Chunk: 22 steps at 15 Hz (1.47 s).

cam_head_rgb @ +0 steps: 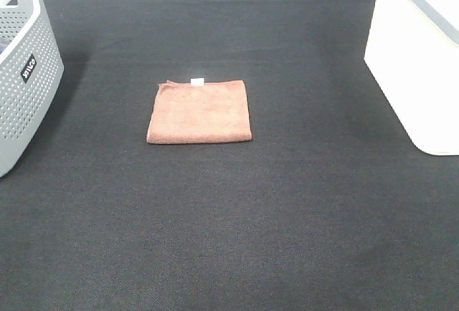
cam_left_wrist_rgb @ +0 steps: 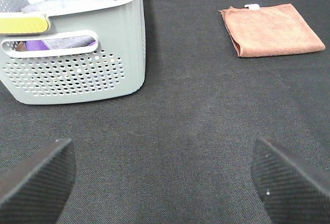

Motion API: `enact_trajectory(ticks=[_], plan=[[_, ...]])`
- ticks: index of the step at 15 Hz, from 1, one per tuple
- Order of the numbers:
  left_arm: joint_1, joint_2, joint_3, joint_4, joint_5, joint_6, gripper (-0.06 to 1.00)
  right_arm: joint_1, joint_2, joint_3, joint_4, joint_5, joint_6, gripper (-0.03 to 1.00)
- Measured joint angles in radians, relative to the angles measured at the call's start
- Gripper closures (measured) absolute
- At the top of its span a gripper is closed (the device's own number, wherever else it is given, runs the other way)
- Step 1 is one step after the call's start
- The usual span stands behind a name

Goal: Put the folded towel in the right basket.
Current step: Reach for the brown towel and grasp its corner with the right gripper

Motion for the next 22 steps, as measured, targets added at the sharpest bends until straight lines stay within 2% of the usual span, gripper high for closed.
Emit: enact_trajectory(ticks=[14, 20, 22], plan=[[0.000, 0.000, 0.000, 0.000, 0.000, 0.000, 0.07, 0.000, 0.027, -0.009, 0.000, -0.015, 0.000, 0.23], [0.000, 0.000, 0.000, 0.000, 0.000, 0.000, 0.07, 0.000, 0.400, -0.041, 0.013, -0.476, 0.000, 0.24], [0.000, 0.000, 0.000, 0.000, 0.000, 0.000, 0.07, 0.000, 0.566, -0.091, 0.029, -0.583, 0.000, 0.24]])
